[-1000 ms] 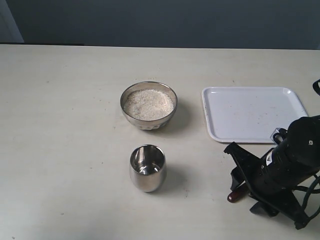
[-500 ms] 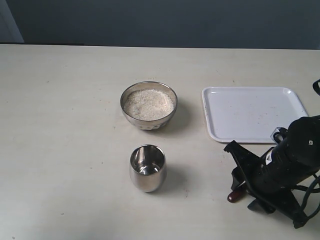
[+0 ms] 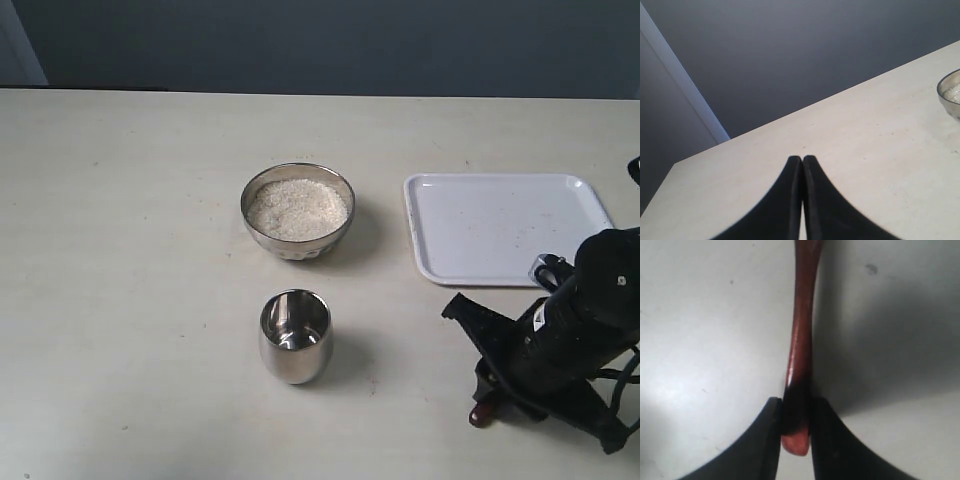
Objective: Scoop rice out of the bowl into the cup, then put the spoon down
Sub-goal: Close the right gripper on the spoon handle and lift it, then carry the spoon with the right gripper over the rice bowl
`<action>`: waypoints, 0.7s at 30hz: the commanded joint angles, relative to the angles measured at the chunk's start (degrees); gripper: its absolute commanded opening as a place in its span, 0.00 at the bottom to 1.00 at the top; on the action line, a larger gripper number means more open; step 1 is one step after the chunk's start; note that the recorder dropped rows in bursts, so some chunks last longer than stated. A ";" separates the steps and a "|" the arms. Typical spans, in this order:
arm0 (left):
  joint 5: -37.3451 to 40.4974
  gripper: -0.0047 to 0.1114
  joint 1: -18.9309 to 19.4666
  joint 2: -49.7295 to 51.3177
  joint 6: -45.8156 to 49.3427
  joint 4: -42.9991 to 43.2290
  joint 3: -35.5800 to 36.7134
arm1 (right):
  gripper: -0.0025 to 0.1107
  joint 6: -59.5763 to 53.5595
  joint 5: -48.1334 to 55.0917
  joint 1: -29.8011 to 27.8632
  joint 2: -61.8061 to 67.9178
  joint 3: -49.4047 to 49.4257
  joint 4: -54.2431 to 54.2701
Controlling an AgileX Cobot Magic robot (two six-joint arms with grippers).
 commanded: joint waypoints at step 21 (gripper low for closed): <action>-0.32 0.04 -0.03 -0.31 -0.40 -0.20 -0.26 | 0.01 -44.22 41.97 0.65 -3.28 -40.11 -39.52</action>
